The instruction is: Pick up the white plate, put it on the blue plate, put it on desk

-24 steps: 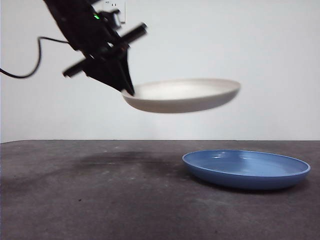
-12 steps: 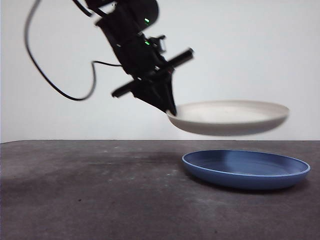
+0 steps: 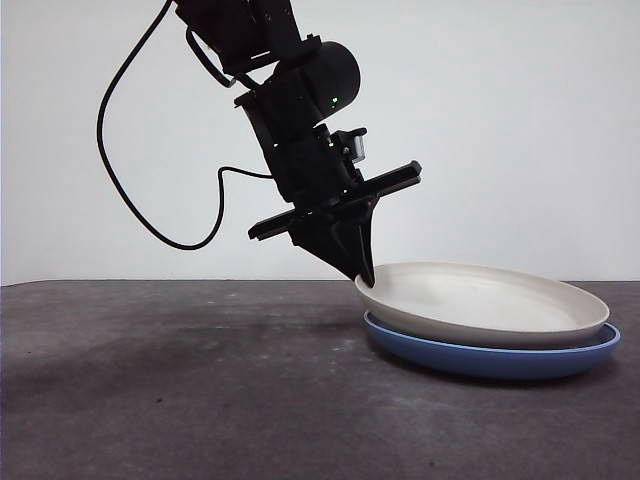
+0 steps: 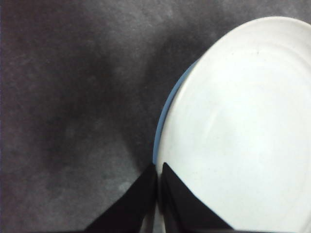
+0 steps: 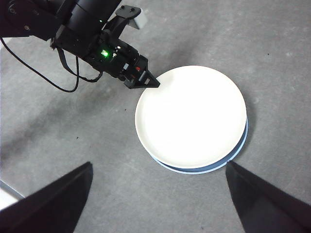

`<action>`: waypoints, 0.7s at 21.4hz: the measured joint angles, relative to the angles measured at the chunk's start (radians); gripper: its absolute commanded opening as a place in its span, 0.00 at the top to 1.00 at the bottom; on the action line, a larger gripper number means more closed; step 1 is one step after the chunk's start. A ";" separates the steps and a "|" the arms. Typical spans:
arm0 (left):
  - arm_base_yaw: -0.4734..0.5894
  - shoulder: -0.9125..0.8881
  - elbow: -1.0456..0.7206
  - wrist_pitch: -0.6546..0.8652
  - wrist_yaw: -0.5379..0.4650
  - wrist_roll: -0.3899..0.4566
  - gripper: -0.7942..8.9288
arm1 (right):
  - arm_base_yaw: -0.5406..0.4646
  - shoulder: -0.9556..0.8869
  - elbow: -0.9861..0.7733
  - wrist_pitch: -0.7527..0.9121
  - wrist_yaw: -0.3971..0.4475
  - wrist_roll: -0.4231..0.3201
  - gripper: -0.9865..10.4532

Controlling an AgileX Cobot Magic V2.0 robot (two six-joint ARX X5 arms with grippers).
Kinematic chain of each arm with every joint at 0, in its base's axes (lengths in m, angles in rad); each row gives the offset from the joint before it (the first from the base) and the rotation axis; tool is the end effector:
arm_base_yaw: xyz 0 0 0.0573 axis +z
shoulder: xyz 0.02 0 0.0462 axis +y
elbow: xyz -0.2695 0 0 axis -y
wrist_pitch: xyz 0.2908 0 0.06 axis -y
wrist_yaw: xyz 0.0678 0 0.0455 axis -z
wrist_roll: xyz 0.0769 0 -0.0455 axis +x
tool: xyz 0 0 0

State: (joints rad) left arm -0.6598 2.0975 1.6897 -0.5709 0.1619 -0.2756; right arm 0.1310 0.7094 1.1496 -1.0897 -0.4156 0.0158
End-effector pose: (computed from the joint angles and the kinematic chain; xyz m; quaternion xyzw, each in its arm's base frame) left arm 0.4083 -0.3325 0.1570 0.0036 0.4997 -0.2866 0.8174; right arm 0.1576 0.0521 0.3737 0.0525 0.3179 0.2533 0.9122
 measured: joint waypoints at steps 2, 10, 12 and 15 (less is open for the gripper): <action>0.000 0.004 0.006 0.008 0.000 0.000 0.91 | 0.000 0.000 0.000 -0.001 0.000 0.000 0.53; -0.027 0.047 0.008 0.016 -0.002 0.000 0.63 | 0.000 0.000 0.000 -0.005 0.000 0.000 0.53; -0.035 0.047 0.017 0.004 0.001 0.000 0.54 | 0.000 0.000 0.000 -0.008 0.000 0.000 0.53; -0.034 0.048 0.068 -0.033 0.000 0.001 0.53 | 0.000 0.000 0.000 -0.010 0.000 0.000 0.53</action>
State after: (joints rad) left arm -0.6941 2.1452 1.7580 -0.6037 0.1623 -0.2749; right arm 0.1310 0.7094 1.1496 -1.0992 -0.4156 0.0158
